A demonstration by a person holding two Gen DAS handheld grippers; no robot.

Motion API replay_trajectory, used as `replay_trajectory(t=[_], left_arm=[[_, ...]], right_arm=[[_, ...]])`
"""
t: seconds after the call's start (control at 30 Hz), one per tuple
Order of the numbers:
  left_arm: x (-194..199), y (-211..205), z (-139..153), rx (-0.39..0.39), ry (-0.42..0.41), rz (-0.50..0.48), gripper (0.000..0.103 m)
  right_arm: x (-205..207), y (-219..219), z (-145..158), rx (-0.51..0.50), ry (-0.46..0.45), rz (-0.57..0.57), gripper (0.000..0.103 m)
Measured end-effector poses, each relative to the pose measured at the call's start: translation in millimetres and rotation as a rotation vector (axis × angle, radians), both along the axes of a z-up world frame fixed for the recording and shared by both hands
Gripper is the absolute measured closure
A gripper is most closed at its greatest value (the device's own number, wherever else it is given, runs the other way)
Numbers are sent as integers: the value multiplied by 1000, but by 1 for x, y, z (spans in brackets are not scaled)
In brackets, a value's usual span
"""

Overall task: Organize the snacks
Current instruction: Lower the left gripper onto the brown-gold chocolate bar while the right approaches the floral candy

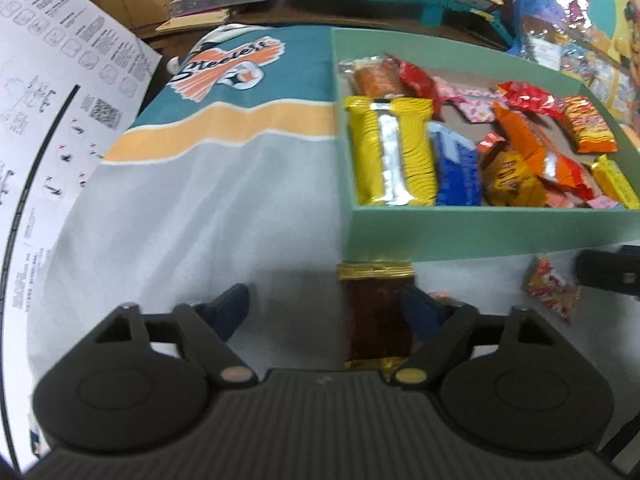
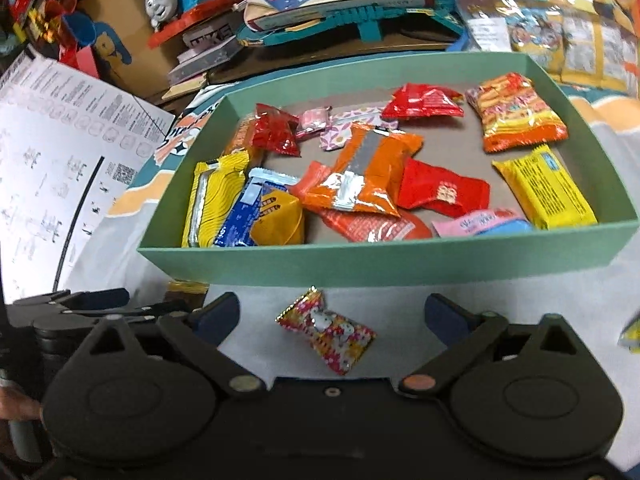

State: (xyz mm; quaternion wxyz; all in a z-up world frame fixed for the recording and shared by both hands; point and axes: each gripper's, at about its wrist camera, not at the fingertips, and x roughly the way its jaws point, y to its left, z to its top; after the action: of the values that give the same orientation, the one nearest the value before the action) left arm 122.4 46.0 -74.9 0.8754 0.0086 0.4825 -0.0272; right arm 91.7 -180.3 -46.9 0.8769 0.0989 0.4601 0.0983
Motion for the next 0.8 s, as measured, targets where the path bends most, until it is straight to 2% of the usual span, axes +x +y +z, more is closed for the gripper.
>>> replay_trajectory(t=[0.03, 0.1, 0.17, 0.23, 0.37, 0.43, 0.5, 0.57, 0.7, 0.8], left_arm=[[0, -3, 0, -11, -1, -12, 32], [-1, -10, -2, -31, 9, -45, 47], [-5, -21, -3, -13, -4, -71, 51], [-10, -32, -4, 3, -16, -99, 51], [-17, -48, -4, -26, -14, -161, 51], [-20, -56, -4, -33, -13, -192, 52], [-23, -64, -4, -47, -9, -226, 51], [-26, -71, -4, -66, 0, -257, 51], [-31, -80, -5, -49, -7, -274, 46], [-31, -77, -3, -67, 4, -266, 46]], right_arm=[[2, 1, -2, 0, 3, 6, 12], [6, 3, -5, -6, 11, 20, 20], [8, 6, -8, -13, 24, 40, 32], [8, 9, -14, -24, 42, 59, 41], [3, 9, -22, -61, 61, 72, 66], [-2, 2, -22, -63, 63, 62, 72], [-6, -8, -23, -61, 68, 37, 75], [-11, -19, -24, -55, 70, 8, 82], [-21, -35, -24, -41, 75, -35, 82], [-26, -40, -24, -27, 79, -45, 82]])
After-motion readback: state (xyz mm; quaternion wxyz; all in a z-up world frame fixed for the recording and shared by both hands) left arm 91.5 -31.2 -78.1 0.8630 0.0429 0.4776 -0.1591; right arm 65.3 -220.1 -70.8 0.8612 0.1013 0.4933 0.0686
